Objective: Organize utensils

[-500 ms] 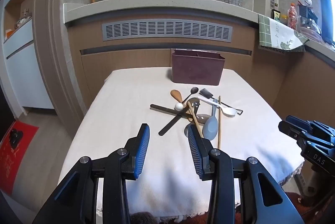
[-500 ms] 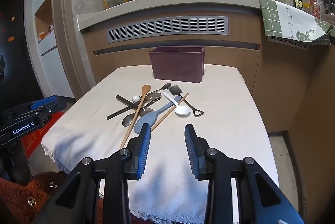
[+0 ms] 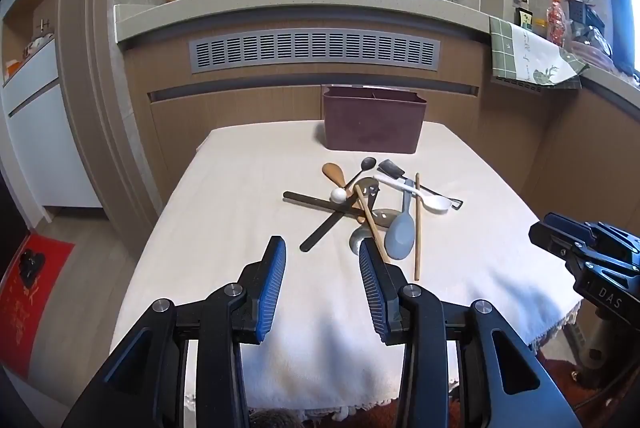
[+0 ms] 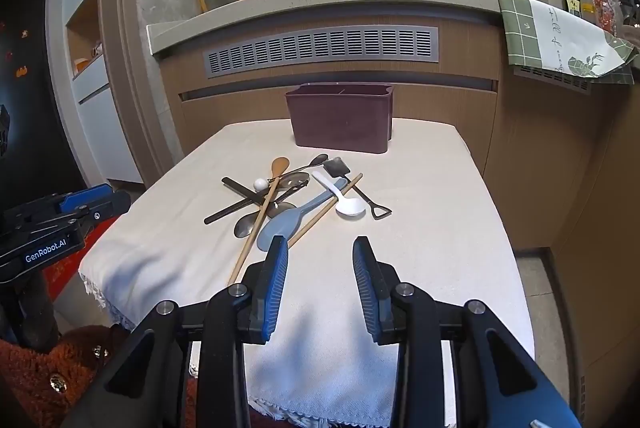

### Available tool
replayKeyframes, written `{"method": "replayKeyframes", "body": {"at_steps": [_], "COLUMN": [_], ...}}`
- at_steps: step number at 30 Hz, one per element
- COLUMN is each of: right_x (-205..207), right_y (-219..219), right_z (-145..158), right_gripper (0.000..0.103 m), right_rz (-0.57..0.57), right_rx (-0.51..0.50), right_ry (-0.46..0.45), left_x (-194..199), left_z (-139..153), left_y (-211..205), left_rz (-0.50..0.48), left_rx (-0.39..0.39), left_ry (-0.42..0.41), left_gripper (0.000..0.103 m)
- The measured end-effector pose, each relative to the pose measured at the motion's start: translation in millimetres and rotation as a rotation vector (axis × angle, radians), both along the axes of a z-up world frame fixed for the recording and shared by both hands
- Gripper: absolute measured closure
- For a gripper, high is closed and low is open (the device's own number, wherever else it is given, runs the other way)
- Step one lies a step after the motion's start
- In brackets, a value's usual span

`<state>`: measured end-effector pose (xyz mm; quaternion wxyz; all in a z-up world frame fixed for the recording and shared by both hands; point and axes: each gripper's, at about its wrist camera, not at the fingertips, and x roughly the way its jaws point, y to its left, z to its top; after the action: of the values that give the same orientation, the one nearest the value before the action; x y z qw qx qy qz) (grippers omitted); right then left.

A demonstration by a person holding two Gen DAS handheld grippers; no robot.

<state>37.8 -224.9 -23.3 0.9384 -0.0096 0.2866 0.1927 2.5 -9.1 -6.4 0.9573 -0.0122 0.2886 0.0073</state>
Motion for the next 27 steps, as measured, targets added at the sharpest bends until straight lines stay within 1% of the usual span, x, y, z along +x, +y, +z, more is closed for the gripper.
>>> {"method": "replayKeyframes", "body": {"at_steps": [27], "right_x": [1.9], "right_y": [0.3], "right_z": [-2.9], "right_gripper": [0.071], "right_rz": [-0.002], "right_rx": [-0.001], "right_ry": [0.012], "left_x": [-2.0], "left_z": [-5.1], "left_y": [-3.1], "left_rz": [0.004], "left_rx": [-0.01], "left_ry": [0.018], "left_gripper": [0.064]}}
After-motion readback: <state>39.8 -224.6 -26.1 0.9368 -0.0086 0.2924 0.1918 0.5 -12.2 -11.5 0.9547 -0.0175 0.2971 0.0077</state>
